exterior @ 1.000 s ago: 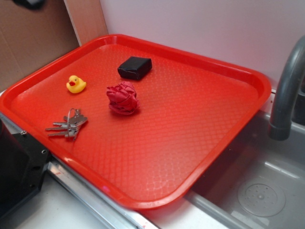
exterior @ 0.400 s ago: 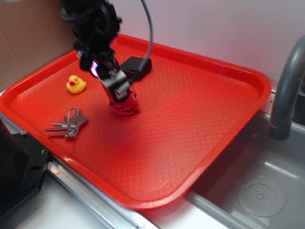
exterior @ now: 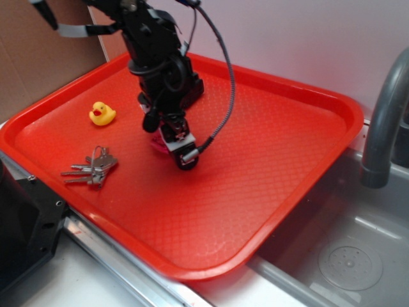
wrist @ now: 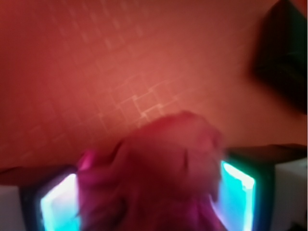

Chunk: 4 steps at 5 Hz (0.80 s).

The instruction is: Grab the red paper.

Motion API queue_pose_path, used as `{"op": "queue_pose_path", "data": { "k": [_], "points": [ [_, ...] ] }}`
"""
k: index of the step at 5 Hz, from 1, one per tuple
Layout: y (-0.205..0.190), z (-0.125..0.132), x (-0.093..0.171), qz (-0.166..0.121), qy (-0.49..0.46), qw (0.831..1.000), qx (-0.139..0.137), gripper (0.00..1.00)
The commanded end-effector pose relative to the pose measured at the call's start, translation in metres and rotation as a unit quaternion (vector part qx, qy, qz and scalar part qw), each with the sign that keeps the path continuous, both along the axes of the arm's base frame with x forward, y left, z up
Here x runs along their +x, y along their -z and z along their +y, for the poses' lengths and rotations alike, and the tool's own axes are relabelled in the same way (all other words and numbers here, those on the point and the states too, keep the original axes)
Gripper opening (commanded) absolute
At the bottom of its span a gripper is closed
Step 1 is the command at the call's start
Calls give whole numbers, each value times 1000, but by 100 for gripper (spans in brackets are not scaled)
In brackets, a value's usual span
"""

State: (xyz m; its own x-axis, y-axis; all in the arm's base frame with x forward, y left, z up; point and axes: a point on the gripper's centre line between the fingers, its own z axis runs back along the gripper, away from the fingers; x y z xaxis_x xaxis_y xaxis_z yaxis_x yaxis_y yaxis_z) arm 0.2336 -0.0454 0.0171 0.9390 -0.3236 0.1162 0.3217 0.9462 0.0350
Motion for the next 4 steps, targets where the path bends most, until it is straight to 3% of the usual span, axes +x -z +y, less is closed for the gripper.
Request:
{"op": "queue_pose_path", "data": {
  "k": [1, 2, 3, 4],
  "points": [
    [-26, 6, 0, 24, -28, 999, 26, 0],
    [-76, 28, -11, 16, -103, 994, 24, 0],
    [-125, 60, -32, -4, -194, 981, -2, 0],
    [-171, 78, -34, -26, -235, 971, -42, 0]
  ]
}}
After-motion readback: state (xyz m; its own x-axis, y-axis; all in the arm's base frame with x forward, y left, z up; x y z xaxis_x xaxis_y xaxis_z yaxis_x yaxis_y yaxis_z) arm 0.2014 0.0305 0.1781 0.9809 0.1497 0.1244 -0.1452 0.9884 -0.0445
